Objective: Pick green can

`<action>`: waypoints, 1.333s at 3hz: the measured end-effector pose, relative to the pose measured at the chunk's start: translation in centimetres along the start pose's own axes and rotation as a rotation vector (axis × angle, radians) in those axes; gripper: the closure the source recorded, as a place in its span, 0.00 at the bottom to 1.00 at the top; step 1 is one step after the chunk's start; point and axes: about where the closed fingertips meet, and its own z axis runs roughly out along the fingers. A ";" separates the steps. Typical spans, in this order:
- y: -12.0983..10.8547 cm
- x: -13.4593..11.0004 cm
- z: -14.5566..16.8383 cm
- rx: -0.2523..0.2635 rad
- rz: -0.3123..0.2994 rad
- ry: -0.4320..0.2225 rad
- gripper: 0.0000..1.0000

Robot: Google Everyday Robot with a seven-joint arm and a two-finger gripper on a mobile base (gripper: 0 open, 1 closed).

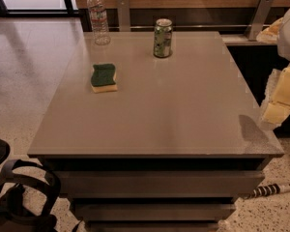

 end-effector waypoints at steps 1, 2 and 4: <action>0.0 0.0 0.0 0.000 0.000 0.000 0.00; -3.6 0.8 -0.4 0.050 0.044 -0.036 0.00; -11.9 1.6 1.7 0.180 0.207 -0.331 0.00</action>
Offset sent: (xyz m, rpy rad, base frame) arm 0.0558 -0.0274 0.0190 0.0441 -0.0737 -0.0438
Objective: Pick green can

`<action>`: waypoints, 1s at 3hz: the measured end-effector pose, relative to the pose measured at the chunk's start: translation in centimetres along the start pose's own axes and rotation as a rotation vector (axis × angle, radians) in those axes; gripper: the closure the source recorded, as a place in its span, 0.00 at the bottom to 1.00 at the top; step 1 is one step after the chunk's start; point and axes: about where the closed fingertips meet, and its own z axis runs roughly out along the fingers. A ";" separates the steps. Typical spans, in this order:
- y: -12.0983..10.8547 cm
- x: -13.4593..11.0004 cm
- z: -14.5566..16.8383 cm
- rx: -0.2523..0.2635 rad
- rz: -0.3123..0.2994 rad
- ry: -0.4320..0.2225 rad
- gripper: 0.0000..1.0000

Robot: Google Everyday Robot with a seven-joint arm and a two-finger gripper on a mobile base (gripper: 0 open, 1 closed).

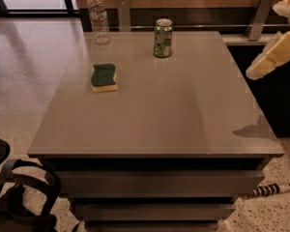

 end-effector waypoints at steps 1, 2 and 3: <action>-3.6 -3.2 3.1 0.063 0.054 -0.275 0.00; -4.7 -5.9 5.2 0.067 0.064 -0.407 0.00; -4.8 -6.4 5.7 0.061 0.069 -0.421 0.00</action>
Offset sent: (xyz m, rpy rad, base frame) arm 0.1093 0.0614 0.0171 0.4689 -0.3154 0.0906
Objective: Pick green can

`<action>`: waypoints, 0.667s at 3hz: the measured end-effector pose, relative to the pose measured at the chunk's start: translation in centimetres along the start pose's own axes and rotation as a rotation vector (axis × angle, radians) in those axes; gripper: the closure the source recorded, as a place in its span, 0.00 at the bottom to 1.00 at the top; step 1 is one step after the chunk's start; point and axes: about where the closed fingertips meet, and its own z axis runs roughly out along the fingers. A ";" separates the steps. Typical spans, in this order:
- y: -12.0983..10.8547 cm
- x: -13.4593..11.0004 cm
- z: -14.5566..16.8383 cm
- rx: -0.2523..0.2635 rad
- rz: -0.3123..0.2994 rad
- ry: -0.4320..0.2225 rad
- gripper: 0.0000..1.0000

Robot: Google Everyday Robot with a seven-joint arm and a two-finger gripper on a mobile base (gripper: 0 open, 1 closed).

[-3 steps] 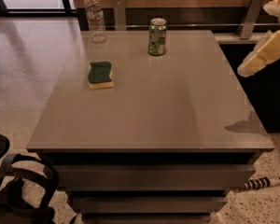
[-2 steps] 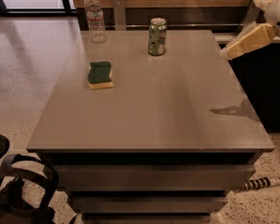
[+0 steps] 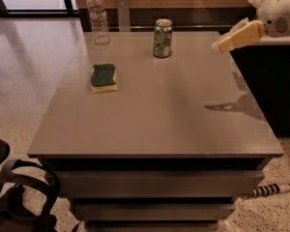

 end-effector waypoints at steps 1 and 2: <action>-0.4 -0.2 1.8 -0.024 0.023 -0.016 0.00; -2.4 -0.4 5.2 -0.027 0.039 -0.063 0.00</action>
Offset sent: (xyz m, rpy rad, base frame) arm 0.1085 0.0261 -0.0168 0.1428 -0.0298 0.0305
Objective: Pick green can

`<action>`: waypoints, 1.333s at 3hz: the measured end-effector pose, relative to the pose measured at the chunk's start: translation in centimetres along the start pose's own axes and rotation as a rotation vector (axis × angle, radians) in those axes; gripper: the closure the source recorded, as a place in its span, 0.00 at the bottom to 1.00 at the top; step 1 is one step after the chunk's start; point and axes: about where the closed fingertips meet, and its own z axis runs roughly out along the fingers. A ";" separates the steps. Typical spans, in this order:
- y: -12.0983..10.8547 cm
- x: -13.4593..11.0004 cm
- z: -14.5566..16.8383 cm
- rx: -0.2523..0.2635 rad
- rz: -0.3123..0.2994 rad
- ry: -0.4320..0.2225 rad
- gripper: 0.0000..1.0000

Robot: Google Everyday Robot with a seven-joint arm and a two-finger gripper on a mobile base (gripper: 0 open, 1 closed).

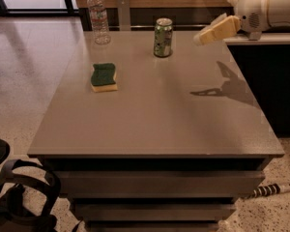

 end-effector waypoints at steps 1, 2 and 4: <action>-1.7 0.3 4.0 0.001 0.010 -0.028 0.00; -2.6 1.1 7.9 -0.010 0.028 -0.019 0.00; -2.4 3.9 14.4 -0.049 0.090 -0.006 0.00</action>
Offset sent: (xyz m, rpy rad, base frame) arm 0.1092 0.0469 -0.0528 0.0351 0.0361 -0.0046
